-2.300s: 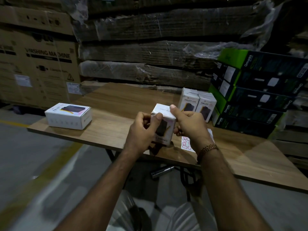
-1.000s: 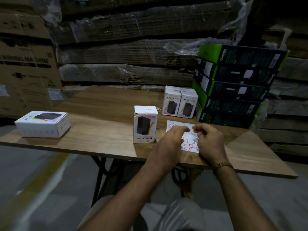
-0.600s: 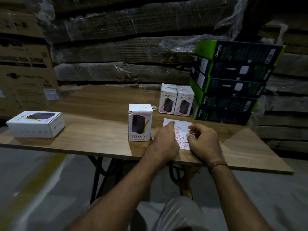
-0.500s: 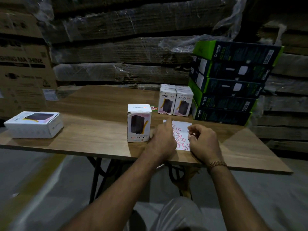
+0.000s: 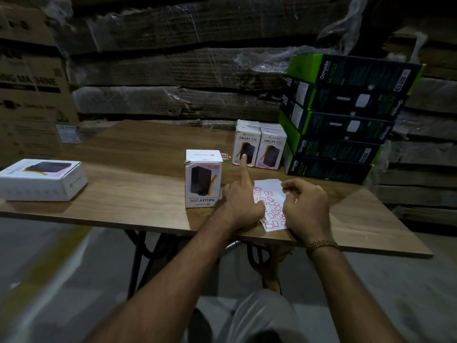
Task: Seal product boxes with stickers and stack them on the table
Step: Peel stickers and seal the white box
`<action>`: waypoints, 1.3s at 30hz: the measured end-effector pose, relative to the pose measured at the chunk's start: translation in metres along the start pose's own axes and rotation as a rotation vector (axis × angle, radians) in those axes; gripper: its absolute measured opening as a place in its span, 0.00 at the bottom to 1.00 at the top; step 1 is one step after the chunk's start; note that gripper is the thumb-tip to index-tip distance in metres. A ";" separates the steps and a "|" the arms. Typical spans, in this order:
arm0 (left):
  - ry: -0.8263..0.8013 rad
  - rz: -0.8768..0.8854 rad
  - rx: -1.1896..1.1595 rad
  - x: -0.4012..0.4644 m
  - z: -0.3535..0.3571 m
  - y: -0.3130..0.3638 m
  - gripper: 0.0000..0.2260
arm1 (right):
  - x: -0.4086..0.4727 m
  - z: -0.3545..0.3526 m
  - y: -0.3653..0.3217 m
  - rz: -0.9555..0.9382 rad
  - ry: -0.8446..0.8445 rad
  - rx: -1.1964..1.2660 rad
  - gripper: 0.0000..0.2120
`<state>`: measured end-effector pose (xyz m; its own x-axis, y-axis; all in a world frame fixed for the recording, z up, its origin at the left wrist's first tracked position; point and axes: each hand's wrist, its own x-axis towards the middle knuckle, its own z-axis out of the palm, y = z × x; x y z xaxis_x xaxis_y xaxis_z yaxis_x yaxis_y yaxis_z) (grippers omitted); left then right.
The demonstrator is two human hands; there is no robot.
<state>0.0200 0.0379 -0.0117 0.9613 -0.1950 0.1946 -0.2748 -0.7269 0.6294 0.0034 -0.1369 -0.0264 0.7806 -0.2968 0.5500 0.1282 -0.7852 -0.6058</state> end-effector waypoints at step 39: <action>0.055 0.046 -0.084 -0.007 -0.005 0.004 0.65 | 0.063 0.034 -0.051 -0.250 -0.607 -0.288 0.10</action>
<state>0.0120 0.0399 -0.0066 0.9460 -0.1889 0.2636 -0.3211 -0.6599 0.6793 0.0664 -0.0968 0.0199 0.9622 0.1997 0.1851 0.2466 -0.9273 -0.2817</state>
